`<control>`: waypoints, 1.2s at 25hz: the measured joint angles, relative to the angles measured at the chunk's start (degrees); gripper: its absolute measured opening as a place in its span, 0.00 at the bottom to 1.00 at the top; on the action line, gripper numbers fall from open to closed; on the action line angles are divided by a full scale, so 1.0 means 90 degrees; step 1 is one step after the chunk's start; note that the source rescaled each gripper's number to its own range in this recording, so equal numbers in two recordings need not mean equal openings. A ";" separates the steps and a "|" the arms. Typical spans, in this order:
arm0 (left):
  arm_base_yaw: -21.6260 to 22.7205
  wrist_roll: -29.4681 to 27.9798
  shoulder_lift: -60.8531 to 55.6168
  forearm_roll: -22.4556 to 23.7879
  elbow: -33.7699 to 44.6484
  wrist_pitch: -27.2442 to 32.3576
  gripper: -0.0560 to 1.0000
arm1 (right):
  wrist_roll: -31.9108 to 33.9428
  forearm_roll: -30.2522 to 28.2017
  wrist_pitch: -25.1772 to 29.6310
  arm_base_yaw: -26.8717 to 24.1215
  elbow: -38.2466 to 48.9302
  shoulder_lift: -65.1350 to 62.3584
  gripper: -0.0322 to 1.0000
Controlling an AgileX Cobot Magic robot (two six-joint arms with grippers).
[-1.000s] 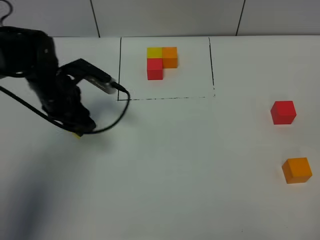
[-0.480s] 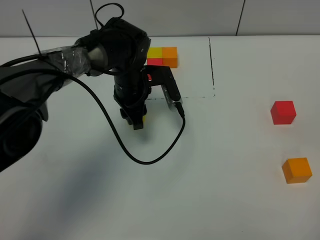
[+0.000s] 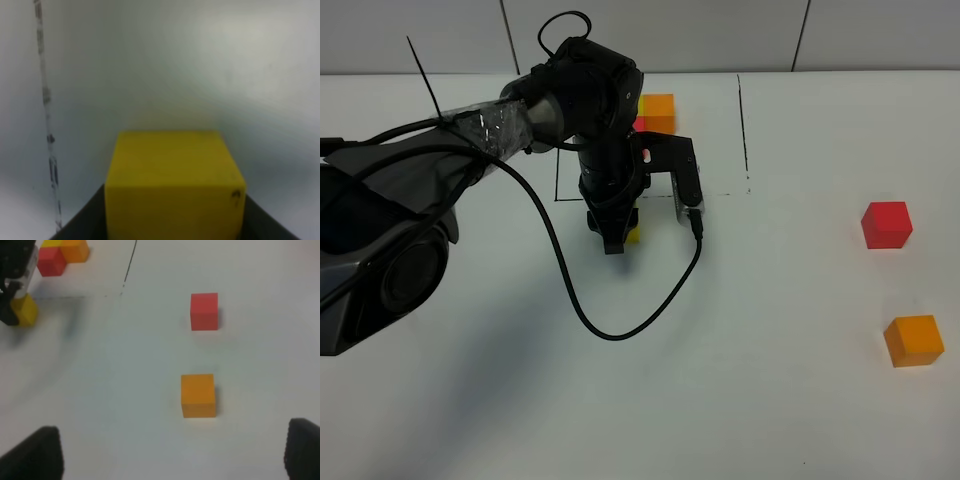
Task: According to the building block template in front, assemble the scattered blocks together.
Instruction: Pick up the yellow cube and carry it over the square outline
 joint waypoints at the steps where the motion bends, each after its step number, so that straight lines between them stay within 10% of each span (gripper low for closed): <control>1: 0.0000 0.0005 0.0015 0.0000 0.0000 -0.0007 0.05 | 0.0005 0.0000 0.0000 0.0000 0.0000 0.0000 0.78; 25: 0.0006 0.0719 0.0042 -0.0399 -0.0039 -0.0166 0.05 | 0.0049 0.0000 0.0000 0.0000 0.0000 0.0000 0.78; 30: 0.0006 0.0770 0.0097 -0.0468 -0.0039 -0.0171 0.33 | 0.0056 0.0000 0.0000 0.0000 0.0000 0.0000 0.78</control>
